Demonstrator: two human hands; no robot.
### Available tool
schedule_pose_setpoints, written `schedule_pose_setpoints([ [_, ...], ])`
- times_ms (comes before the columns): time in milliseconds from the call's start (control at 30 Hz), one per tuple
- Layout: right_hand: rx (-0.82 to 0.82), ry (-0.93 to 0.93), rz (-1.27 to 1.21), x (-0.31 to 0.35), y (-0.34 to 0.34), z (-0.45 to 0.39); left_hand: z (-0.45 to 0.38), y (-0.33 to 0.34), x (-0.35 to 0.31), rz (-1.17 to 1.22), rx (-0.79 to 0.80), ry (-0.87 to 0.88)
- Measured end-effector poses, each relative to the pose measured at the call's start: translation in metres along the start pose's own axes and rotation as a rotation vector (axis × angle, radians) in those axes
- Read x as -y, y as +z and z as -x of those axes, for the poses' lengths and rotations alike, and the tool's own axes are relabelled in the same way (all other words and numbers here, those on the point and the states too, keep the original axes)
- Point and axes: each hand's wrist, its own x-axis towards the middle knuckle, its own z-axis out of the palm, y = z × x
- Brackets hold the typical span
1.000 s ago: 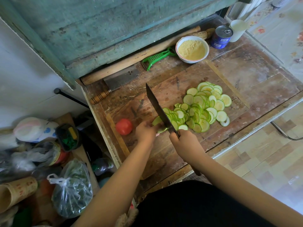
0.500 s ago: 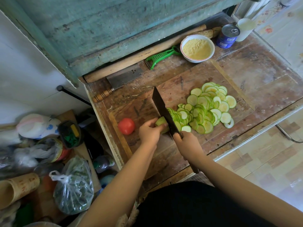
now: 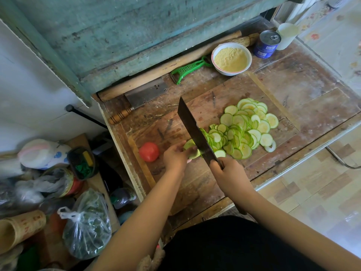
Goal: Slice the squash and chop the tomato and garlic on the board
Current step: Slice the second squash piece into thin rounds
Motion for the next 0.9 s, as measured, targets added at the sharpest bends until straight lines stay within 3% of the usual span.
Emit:
schedule_pose_setpoints([
  [900,0.084,0.107,0.061,0.012,0.013,-0.022,-0.007,0.001,0.004,-0.033,-0.010,0.018],
])
